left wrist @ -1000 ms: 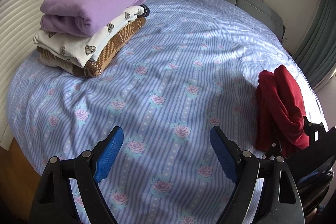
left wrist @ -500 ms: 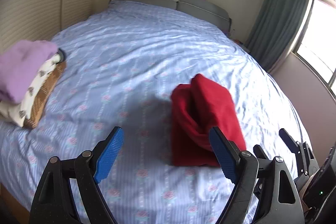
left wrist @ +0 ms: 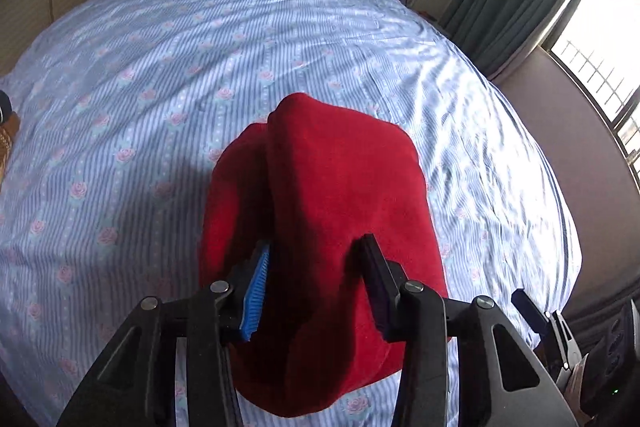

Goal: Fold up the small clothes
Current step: 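Lift the folded sweatshirt with the right gripper while the left gripper steadies it, then grasp the folded sweatshirt with the left gripper and lift it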

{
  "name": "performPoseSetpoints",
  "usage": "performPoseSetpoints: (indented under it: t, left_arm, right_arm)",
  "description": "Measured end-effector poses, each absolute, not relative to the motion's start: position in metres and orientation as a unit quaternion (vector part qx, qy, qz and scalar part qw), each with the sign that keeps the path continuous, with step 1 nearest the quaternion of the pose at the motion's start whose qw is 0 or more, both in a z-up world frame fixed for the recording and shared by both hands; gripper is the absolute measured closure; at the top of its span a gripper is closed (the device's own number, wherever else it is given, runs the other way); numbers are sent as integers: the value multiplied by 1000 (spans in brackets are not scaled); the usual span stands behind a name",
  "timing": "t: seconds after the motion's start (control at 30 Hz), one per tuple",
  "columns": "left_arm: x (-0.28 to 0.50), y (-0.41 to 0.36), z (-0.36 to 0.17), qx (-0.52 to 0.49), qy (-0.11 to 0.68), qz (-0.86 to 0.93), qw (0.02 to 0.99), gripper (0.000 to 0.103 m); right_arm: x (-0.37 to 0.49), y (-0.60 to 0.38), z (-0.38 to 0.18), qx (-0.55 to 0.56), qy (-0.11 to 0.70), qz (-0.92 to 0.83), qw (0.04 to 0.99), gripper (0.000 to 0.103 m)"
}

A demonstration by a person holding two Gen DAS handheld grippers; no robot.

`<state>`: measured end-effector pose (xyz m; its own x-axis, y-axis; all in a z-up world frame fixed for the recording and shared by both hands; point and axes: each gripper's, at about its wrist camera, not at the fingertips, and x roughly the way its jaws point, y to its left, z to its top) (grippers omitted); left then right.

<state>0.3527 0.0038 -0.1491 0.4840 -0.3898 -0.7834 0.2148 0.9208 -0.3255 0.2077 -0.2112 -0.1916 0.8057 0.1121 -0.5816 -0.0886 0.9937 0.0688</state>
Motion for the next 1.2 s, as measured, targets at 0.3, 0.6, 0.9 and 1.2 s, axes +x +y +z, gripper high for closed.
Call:
performPoseSetpoints:
  t: [0.3,0.6,0.9,1.2]
  left_arm:
    - [355,3,-164,-125,475,-214,844,79]
    - [352,9,-183,-104,477,-200,850,82]
    - [345,17,-196,-117,449,-178,868,70]
    - [324,17,-157,-101,422,-167,885,30]
  right_arm:
    - [238,-175,-234,13,344,126,930,35]
    - [249,-184,-250,50,353,124,926,76]
    - [251,-180,-262,51,382,135,913,68]
    - [225,-221,-217,103,342,122,926,31]
